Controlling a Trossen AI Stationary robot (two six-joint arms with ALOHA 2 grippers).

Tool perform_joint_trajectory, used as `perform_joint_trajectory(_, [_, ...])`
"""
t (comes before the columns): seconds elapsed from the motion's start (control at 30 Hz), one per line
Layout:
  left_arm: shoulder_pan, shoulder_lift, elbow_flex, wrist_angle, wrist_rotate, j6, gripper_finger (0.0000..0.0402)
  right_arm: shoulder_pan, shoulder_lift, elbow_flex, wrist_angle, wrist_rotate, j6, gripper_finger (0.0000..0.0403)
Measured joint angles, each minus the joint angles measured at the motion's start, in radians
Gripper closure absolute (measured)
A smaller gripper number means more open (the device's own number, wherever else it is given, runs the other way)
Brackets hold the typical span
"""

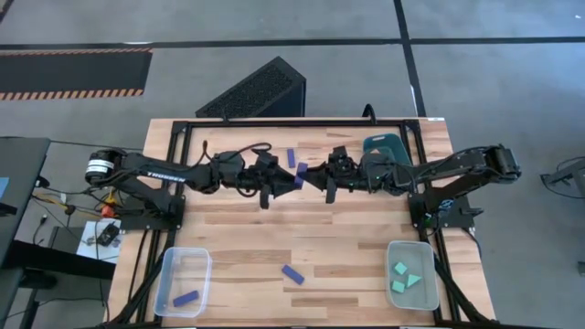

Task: Sort & place blocks by color
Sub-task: Put the middle right blue block into the transparent bin

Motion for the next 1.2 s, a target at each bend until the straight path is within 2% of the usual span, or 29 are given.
perform_joint_trajectory(0.1, [0.016, -0.007, 0.0, -0.014, 0.041, 0.003, 0.0376, 0.0, 0.0, 0.0, -0.002, -0.016, -0.02, 0.0349])
perform_joint_trajectory(0.23, [0.028, -0.008, 0.0, -0.01, 0.085, 0.005, 0.0376, -0.001, 0.0, 0.001, -0.002, -0.049, -0.008, 0.0319])
perform_joint_trajectory(0.33, [0.028, -0.037, 0.0, -0.081, 0.094, 0.061, 0.0373, -0.008, 0.0, 0.0, -0.01, -0.048, 0.001, 0.0284])
perform_joint_trajectory(0.47, [0.012, -0.152, 0.0, -0.427, 0.059, 0.158, 0.0374, 0.002, -0.033, -0.001, -0.014, 0.036, -0.01, 0.0245])
perform_joint_trajectory(0.63, [-0.057, -0.365, 0.0, -0.972, -0.117, 0.183, 0.0374, 0.008, -0.068, 0.0, -0.201, 0.11, 0.029, 0.0239])
perform_joint_trajectory(0.73, [-0.144, -0.468, 0.0, -1.249, -0.147, 0.104, 0.0373, -0.003, -0.065, 0.0, -0.39, 0.114, 0.125, 0.0246])
perform_joint_trajectory(0.9, [-0.384, -0.556, 0.0, -1.621, -0.214, -0.255, 0.0374, 0.025, 0.032, -0.003, -0.517, 0.18, 0.225, 0.0266])
perform_joint_trajectory(1.03, [-0.6, -0.555, 0.0, -1.753, -0.193, -0.465, 0.0372, 0.032, 0.155, 0.024, -0.483, 0.18, 0.252, 0.0287])
perform_joint_trajectory(1.2, [-0.772, -0.513, 0.0, -1.757, -0.115, -0.548, 0.0364, -0.022, 0.336, 0.102, -0.499, 0.101, 0.209, 0.03])
